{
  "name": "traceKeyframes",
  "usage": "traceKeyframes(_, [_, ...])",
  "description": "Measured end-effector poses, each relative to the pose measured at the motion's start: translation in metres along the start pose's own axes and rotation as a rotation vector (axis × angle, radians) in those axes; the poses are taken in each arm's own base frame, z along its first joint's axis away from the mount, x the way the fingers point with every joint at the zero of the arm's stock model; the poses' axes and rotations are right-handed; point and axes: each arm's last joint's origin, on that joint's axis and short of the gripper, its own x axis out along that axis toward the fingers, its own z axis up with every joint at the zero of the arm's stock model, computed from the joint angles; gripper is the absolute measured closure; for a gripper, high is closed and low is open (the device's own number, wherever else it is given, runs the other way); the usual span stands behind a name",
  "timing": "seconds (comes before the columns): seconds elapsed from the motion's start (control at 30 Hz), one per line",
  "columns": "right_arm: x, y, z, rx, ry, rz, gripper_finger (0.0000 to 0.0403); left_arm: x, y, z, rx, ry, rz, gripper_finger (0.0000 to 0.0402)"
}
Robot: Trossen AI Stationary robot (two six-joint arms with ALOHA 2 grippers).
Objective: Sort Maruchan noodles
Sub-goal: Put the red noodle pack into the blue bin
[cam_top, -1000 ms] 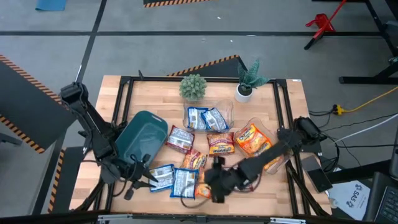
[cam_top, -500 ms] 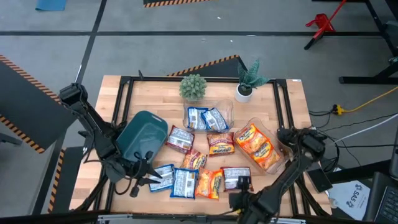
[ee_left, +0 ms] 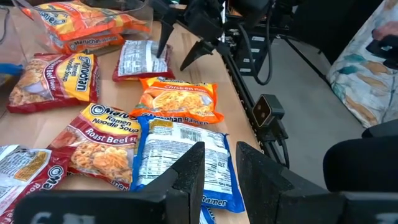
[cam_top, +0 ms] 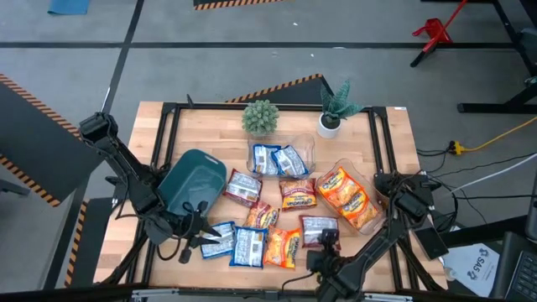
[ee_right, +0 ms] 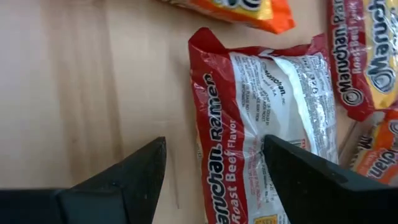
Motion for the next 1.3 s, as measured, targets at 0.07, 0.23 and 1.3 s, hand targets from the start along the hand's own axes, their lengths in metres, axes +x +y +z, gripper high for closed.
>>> traceKeyframes(0.07, [0.000,-0.002,-0.001,0.011,0.017,-0.010,0.0160,0.000,0.000,0.000,0.000,0.000,0.001,0.0316])
traceKeyframes(0.23, [0.002,-0.007,0.000,0.054,0.048,-0.034,0.0252,0.000,0.000,0.000,0.000,-0.001,0.003,0.0316])
traceKeyframes(1.3, [-0.061,-0.064,0.125,0.177,-0.316,-0.021,0.0403,-0.007,0.007,0.017,-0.071,-0.090,0.010,0.0316])
